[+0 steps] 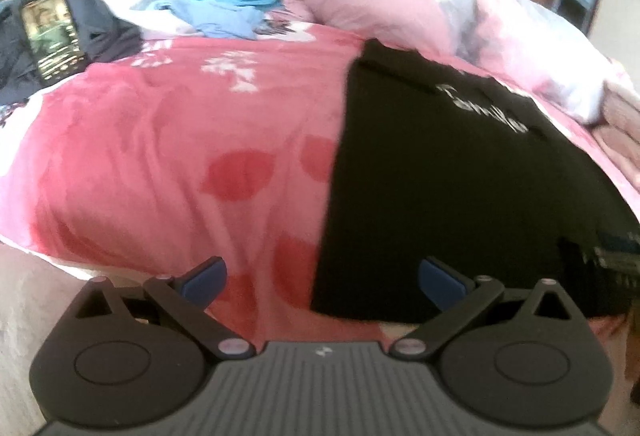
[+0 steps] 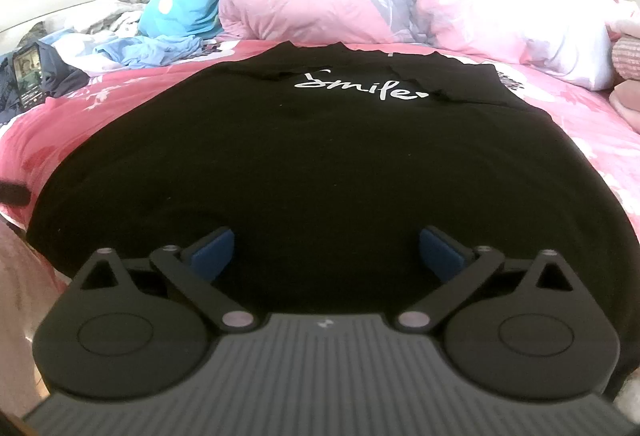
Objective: Fold clothes
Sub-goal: 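Move the left tool to the T-shirt's side edge and grasp it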
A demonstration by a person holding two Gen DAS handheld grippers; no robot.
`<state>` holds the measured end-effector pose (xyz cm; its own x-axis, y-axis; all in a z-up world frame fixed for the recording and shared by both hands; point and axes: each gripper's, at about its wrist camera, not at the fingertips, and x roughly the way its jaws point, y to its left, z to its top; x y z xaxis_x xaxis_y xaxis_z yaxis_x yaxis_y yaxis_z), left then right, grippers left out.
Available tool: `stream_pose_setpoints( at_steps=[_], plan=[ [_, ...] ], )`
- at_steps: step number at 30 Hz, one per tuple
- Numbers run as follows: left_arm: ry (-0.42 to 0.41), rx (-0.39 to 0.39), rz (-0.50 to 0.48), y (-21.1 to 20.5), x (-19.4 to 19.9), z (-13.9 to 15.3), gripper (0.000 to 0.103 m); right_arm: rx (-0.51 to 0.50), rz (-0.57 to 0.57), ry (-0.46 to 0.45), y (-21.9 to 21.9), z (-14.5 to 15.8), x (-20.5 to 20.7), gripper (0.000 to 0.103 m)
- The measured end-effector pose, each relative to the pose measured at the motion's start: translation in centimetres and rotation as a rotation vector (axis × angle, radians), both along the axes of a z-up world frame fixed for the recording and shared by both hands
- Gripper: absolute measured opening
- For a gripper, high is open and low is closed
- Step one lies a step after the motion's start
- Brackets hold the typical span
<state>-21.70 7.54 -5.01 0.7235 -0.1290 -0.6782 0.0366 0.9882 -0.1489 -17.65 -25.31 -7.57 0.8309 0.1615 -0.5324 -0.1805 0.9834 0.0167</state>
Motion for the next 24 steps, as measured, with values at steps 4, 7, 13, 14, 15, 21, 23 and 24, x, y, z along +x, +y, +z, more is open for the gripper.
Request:
stream_pose_setpoints(
  at_steps=[4,7,13,14,15,21,23,24],
  plan=[
    [-0.011,0.022,-0.053,-1.1,-0.4,-0.4,0.097,-0.001,0.001,0.001,0.0,0.0,0.0,0.101],
    [-0.017,0.028,-0.073,-1.5,-0.5,-0.5,0.092,-0.001,-0.001,0.002,0.1,0.0,0.0,0.101],
    [0.009,-0.023,-0.066,-0.7,-0.2,-1.0,0.073,-0.005,-0.003,0.001,0.2,0.0,0.0,0.101],
    [0.016,-0.026,-0.066,-0.7,-0.1,-1.1,0.068,-0.006,-0.004,0.001,0.3,0.0,0.0,0.101],
    [0.023,-0.029,-0.066,-0.6,0.0,-1.2,0.064,-0.006,-0.004,0.001,0.3,0.0,0.0,0.101],
    [0.055,-0.053,-0.058,-0.1,0.3,-1.7,0.049,-0.006,-0.004,0.002,0.3,0.0,0.0,0.101],
    [0.061,-0.059,-0.052,0.1,0.4,-1.8,0.044,-0.006,-0.004,0.001,0.2,0.0,0.0,0.101],
    [0.064,-0.064,-0.049,0.2,0.4,-1.9,0.040,-0.006,-0.004,0.001,0.2,0.0,0.0,0.101]
  ],
)
